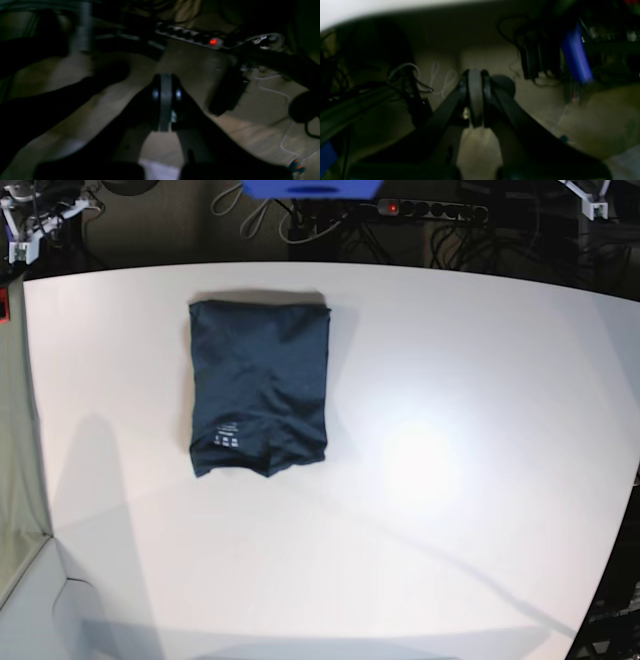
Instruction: Layout the t-shirt on the table in an organized manner, then fold the t-shirt properly
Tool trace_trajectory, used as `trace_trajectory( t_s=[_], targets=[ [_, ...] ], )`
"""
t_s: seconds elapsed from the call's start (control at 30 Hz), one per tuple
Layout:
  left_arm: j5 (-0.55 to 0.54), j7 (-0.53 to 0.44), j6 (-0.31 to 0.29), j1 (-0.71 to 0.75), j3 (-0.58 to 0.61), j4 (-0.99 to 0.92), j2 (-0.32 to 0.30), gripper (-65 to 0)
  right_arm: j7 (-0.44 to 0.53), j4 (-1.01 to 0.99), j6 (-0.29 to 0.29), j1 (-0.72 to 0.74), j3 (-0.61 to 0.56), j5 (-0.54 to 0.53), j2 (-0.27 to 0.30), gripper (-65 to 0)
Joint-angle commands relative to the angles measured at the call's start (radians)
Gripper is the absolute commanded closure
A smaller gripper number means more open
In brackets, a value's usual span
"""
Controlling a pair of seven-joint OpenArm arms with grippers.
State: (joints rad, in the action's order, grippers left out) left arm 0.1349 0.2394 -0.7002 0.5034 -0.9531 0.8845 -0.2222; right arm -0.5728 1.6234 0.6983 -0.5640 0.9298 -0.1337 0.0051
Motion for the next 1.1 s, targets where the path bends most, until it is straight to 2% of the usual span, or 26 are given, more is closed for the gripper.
trace_trajectory(
  t_s=[0.0,0.23,0.43,0.57,0.7,0.77,0.87,0.97,1.07],
  targets=[
    [0.007,-0.044,0.002,0.002,-0.004,-0.044,-0.024,-0.1,0.037,-0.03,0.0,-0.017,0.008,-0.005,0.008,0.0],
    [0.136,-0.266,0.002,-0.073,-0.004,-0.39,-0.056,-0.1,0.297,-0.42,0.0,0.011,0.007,0.095,0.034,0.0],
    [0.265,-0.435,0.002,-0.107,-0.002,-0.601,-0.055,-0.1,0.524,-0.814,0.0,0.072,-0.004,0.133,0.111,0.0],
    [0.372,-0.496,0.002,-0.131,-0.004,-0.672,-0.009,-0.1,0.706,-1.055,0.0,0.095,-0.085,0.133,0.169,0.0],
    [0.391,-0.498,0.011,-0.136,-0.005,-0.693,0.05,-0.1,0.876,-1.205,0.0,0.109,-0.203,0.133,0.207,0.0],
    [0.392,-0.501,0.058,-0.136,-0.004,-0.693,0.082,-0.1,0.926,-1.248,0.0,0.117,-0.257,0.133,0.213,0.0],
    [0.394,-0.499,0.133,-0.139,-0.004,-0.693,0.128,-0.1,0.945,-1.296,0.0,0.147,-0.338,0.133,0.215,0.0],
    [0.394,-0.493,0.274,-0.16,-0.004,-0.693,0.175,-0.1,0.948,-1.339,0.0,0.175,-0.444,0.134,0.212,0.0],
    [0.394,-0.493,0.411,-0.182,-0.004,-0.693,0.208,-0.1,0.953,-1.368,-0.13,0.201,-0.579,0.134,0.207,0.0]
  ],
)
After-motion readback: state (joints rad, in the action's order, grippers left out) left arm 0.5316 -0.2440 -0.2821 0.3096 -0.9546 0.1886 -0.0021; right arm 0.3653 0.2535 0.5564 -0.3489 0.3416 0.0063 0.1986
